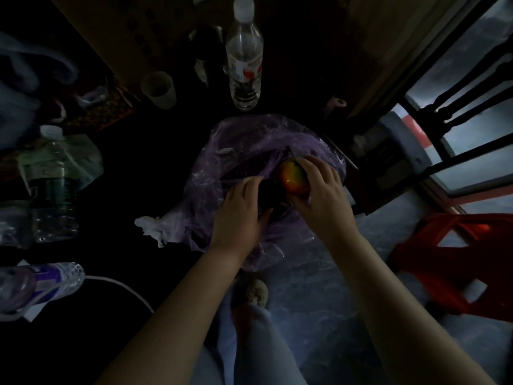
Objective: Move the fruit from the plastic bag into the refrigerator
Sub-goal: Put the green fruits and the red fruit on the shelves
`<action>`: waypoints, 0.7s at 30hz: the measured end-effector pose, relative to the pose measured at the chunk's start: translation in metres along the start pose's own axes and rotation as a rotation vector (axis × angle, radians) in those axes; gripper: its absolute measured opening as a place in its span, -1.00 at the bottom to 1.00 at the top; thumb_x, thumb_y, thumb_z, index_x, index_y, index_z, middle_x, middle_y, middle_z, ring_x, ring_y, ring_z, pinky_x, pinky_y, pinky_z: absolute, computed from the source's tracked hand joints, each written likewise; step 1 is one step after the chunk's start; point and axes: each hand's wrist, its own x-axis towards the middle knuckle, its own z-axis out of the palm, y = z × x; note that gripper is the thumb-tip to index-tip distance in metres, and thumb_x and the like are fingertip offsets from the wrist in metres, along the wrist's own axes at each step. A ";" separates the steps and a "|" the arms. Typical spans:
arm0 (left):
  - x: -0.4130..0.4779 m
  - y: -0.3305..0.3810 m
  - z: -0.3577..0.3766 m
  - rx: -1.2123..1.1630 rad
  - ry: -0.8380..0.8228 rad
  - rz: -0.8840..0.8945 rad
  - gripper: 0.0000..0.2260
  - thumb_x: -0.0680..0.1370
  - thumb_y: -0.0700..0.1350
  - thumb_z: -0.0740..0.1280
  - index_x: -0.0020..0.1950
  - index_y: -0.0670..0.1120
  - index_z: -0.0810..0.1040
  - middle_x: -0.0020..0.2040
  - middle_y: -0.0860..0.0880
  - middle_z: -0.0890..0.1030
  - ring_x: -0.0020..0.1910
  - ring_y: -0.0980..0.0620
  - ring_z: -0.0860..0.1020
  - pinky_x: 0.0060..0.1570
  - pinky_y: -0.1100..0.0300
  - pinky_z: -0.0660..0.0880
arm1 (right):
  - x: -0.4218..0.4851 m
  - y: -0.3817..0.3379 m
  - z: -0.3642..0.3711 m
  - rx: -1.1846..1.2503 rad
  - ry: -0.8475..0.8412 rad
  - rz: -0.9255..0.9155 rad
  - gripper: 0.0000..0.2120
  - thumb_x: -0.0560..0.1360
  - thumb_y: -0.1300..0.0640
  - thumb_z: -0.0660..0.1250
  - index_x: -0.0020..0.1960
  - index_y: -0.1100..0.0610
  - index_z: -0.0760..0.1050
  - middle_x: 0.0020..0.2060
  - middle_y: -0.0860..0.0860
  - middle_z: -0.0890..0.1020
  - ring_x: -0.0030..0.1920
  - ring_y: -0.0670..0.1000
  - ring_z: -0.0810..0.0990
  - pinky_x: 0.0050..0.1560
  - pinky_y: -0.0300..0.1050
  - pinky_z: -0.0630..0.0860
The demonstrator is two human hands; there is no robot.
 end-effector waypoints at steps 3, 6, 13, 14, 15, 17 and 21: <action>-0.004 0.002 -0.020 -0.050 0.047 0.021 -0.48 0.49 -0.04 0.39 0.40 -0.10 0.31 0.36 -0.07 0.40 0.31 -0.06 0.40 0.09 0.09 0.45 | -0.006 -0.020 -0.013 0.030 0.063 0.003 -0.36 0.42 0.04 0.46 0.42 0.14 0.31 0.37 0.12 0.39 0.36 0.13 0.34 0.30 -0.03 0.30; -0.014 0.006 -0.042 -0.116 0.087 0.044 -0.47 0.49 -0.02 0.39 0.40 -0.08 0.33 0.35 -0.05 0.40 0.30 -0.01 0.37 0.09 0.15 0.39 | -0.017 -0.040 -0.026 0.051 0.122 0.000 -0.35 0.41 0.02 0.46 0.42 0.13 0.31 0.37 0.12 0.37 0.35 0.14 0.37 0.27 0.07 0.43; -0.058 0.010 -0.104 -0.246 0.127 0.158 -0.46 0.51 0.01 0.38 0.43 -0.10 0.31 0.37 -0.08 0.38 0.32 -0.01 0.37 0.16 0.18 0.38 | -0.070 -0.106 -0.056 0.027 0.265 -0.011 -0.39 0.44 -0.11 0.36 0.39 0.15 0.34 0.37 0.11 0.36 0.35 0.08 0.37 0.29 -0.11 0.39; -0.067 0.009 -0.114 -0.266 0.140 0.188 -0.47 0.51 0.00 0.39 0.42 -0.10 0.33 0.37 -0.08 0.39 0.32 -0.01 0.38 0.16 0.19 0.38 | -0.080 -0.117 -0.057 0.023 0.287 -0.003 -0.40 0.44 -0.08 0.39 0.39 0.15 0.35 0.37 0.11 0.36 0.36 0.08 0.37 0.30 -0.10 0.40; -0.077 0.008 -0.125 -0.293 0.134 0.211 -0.47 0.50 -0.01 0.40 0.41 -0.10 0.33 0.37 -0.07 0.39 0.33 0.00 0.38 0.16 0.20 0.38 | -0.092 -0.130 -0.058 0.027 0.305 0.011 -0.40 0.44 -0.04 0.42 0.38 0.15 0.35 0.37 0.11 0.35 0.37 0.09 0.37 0.31 -0.05 0.41; -0.098 0.001 -0.149 -0.354 0.089 0.257 -0.47 0.51 -0.01 0.39 0.43 -0.06 0.32 0.38 -0.03 0.36 0.35 0.03 0.36 0.21 0.18 0.39 | -0.114 -0.161 -0.061 0.044 0.350 0.023 -0.41 0.43 0.03 0.46 0.39 0.14 0.36 0.37 0.09 0.35 0.38 0.09 0.36 0.30 0.06 0.43; -0.139 -0.018 -0.196 -0.436 0.032 0.406 -0.46 0.50 -0.04 0.39 0.44 -0.03 0.31 0.35 0.03 0.35 0.35 0.05 0.34 0.29 0.06 0.39 | -0.160 -0.226 -0.065 0.007 0.413 0.037 -0.40 0.44 0.05 0.44 0.41 0.10 0.32 0.39 0.02 0.31 0.40 0.05 0.33 0.24 0.10 0.45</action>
